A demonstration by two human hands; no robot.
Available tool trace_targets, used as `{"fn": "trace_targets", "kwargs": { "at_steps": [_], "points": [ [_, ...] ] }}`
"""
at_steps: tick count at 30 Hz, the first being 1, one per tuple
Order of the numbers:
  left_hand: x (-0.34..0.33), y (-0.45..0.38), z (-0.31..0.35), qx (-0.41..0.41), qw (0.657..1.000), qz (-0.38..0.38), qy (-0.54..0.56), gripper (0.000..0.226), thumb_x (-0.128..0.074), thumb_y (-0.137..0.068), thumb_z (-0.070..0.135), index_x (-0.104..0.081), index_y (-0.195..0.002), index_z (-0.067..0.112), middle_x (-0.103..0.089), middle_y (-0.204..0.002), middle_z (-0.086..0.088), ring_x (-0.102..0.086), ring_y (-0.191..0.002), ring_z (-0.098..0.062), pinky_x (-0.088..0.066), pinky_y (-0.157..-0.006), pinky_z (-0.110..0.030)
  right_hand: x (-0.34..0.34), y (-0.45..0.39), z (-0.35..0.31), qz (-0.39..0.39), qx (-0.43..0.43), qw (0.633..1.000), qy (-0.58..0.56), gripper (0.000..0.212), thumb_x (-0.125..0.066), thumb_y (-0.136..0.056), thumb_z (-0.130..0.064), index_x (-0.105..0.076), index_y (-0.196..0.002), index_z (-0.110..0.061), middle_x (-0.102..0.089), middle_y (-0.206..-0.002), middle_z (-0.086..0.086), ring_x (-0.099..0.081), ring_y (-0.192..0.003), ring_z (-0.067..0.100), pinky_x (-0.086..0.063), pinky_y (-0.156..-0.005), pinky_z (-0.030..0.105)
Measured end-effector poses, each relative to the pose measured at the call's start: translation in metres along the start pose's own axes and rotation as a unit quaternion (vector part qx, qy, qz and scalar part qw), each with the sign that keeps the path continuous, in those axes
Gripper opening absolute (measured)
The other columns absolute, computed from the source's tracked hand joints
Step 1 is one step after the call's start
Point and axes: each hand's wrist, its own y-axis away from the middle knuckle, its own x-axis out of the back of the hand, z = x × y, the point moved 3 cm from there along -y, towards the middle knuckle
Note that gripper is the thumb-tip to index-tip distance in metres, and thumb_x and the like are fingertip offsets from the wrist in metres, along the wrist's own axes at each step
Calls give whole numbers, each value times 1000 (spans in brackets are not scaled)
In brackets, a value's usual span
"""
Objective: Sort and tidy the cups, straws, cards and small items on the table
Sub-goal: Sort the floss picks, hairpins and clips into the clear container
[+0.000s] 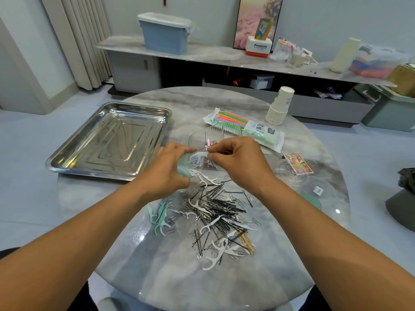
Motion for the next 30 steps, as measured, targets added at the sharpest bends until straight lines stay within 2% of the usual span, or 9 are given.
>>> {"fn": "trace_targets", "kwargs": {
  "at_steps": [4, 8, 10, 13, 16, 19, 21, 26, 30],
  "points": [
    [0, 1, 2, -6, 998, -4, 64, 79, -81, -77, 16, -46, -144, 37, -47, -136, 13, -44, -130, -8, -41, -109, -34, -5, 2, -2, -23, 22, 996, 86, 8, -79, -85, -23, -81, -91, -27, -75, -78, -12, -69, -73, 4, -59, -76, 39],
    [-5, 4, 7, -34, 994, -23, 106, 72, -87, -74, 25, -50, -131, 49, -50, -126, 24, -50, -115, 10, -42, -91, -9, -17, 5, -10, -30, 55, 994, 91, 9, -81, -84, -28, -82, -92, -29, -76, -83, -11, -69, -83, 9, -55, -86, 41],
    [-8, 5, 8, -38, 989, -17, 142, 66, -90, -71, 24, -55, -123, 47, -56, -122, 21, -54, -110, 12, -42, -82, -4, -27, 8, -17, -34, 111, 979, 168, 9, -77, -87, -37, -81, -95, -35, -76, -89, -14, -64, -94, 12, -40, -97, 39],
    [-8, 1, -2, -14, 977, 13, 210, 69, -90, -71, 13, -54, -125, 35, -61, -124, 12, -61, -111, 2, -50, -84, -14, -32, 10, -27, -9, 166, 972, 166, 14, -67, -94, -43, -79, -98, -38, -74, -105, -17, -56, -107, 10, -29, -96, 34],
    [-3, -3, -22, 56, 981, 26, 186, 81, -89, -72, 7, -45, -133, 38, -48, -135, 0, -53, -124, -13, -54, -90, -30, -22, 7, -25, 3, 134, 988, 80, 16, -70, -94, -35, -79, -106, -29, -72, -105, -12, -60, -100, 7, -44, -92, 31],
    [0, -5, -41, 106, 992, 18, 60, 84, -88, -75, 16, -41, -142, 36, -39, -140, -2, -49, -120, -15, -45, -76, -17, -14, 5, -5, -125, 32, 989, 80, 12, -76, -91, -23, -79, -102, -24, -72, -86, -16, -66, -80, -1, -52, -76, 21],
    [1, -5, -47, 120, 993, 0, 18, 83, -87, -78, 21, -41, -145, 33, -38, -146, -2, -47, -120, -16, -42, -80, -14, -16, 9, 11, -220, -2, 965, 143, 10, -79, -88, -20, -79, -97, -24, -73, -86, -16, -66, -76, -5, -48, -69, 13],
    [2, 1, -35, 116, 992, -25, -35, 99, -89, -74, 26, -31, -154, 32, -30, -158, -2, -37, -141, -24, -35, -113, -41, -14, 21, 36, -318, -20, 922, 217, 13, -85, -81, -19, -79, -88, -29, -72, -73, -21, -63, -66, -10, -41, -52, 6],
    [13, 15, -17, 93, 985, 73, -128, 78, -86, -76, 32, -41, -140, 33, -39, -142, 2, -42, -129, -22, -43, -106, -44, -7, 35, 52, -388, -47, 890, 236, 24, -91, -73, -26, -77, -91, -33, -71, -74, -18, -62, -65, -6, -45, -61, 16]
  ]
}}
